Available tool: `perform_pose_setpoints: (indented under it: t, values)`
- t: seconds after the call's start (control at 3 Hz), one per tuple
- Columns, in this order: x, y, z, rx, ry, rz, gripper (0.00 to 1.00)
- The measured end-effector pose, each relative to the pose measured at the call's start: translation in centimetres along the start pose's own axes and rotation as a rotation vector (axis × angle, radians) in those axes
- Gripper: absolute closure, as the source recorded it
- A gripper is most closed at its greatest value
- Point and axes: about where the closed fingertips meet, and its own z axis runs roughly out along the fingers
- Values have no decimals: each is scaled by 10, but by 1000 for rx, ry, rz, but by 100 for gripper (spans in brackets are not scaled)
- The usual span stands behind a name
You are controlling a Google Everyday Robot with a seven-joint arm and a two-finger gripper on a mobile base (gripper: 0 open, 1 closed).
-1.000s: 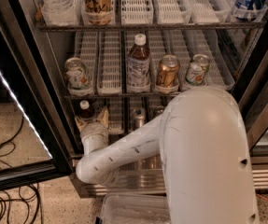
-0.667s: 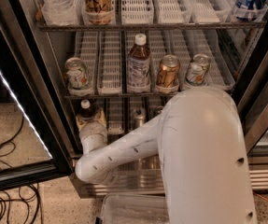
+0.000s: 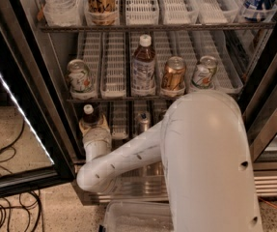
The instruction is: Pick blue plastic bottle from bottom shelf of fridge
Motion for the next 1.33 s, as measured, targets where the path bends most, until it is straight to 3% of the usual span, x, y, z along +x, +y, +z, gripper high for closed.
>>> perform_pose_setpoints:
  t: [0.33,0.67,1.0,1.33]
  values:
    - [-2,-1,-7,68,-58,-10,100]
    - [-6,-1,-10,86,-83,-17,100]
    - [-23,-3,-20,124,-147,-27,100]
    - [-53,6,-43,120,-219,-38,100]
